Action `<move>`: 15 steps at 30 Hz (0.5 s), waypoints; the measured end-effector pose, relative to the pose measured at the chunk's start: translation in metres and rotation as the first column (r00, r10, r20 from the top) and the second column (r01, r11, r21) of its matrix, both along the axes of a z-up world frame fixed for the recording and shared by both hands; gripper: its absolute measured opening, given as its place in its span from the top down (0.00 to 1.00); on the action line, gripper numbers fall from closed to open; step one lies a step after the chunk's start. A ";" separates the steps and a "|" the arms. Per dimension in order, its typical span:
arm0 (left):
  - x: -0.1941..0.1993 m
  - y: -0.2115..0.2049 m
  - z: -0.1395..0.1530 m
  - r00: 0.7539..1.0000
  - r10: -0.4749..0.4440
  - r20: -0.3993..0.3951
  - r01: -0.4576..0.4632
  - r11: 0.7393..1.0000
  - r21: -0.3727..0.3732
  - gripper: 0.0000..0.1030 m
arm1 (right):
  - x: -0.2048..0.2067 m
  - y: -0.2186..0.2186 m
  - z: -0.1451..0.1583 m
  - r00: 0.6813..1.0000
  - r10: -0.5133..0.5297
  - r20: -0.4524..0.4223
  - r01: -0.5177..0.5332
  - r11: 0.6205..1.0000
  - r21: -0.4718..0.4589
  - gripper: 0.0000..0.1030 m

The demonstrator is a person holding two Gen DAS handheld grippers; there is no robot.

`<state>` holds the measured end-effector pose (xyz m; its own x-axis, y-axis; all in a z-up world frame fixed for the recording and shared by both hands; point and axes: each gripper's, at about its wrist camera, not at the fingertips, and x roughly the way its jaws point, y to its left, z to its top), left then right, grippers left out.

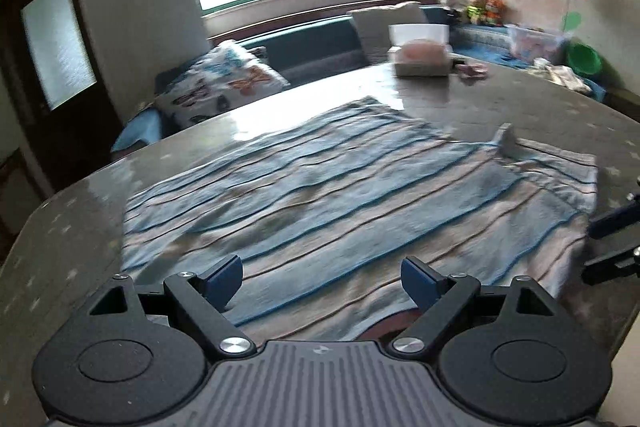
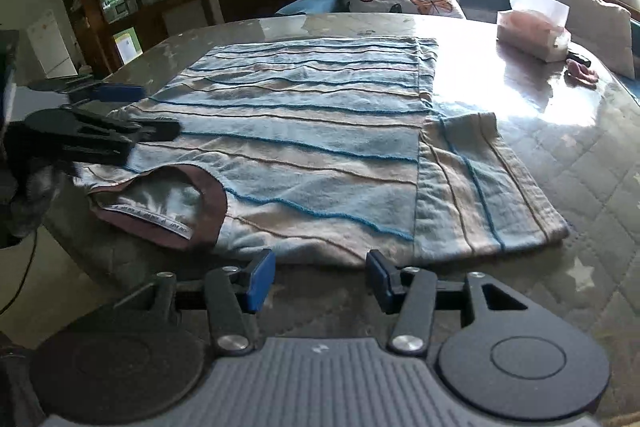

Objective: Fold clothes

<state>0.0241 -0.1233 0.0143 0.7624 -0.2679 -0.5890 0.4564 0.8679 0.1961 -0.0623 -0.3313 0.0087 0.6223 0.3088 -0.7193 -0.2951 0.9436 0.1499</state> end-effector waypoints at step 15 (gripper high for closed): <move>-0.016 -0.067 -0.032 0.986 -0.166 0.003 0.164 0.980 0.108 0.13 | 0.000 -0.027 0.000 0.995 -0.080 0.051 0.079 0.997 0.022 0.55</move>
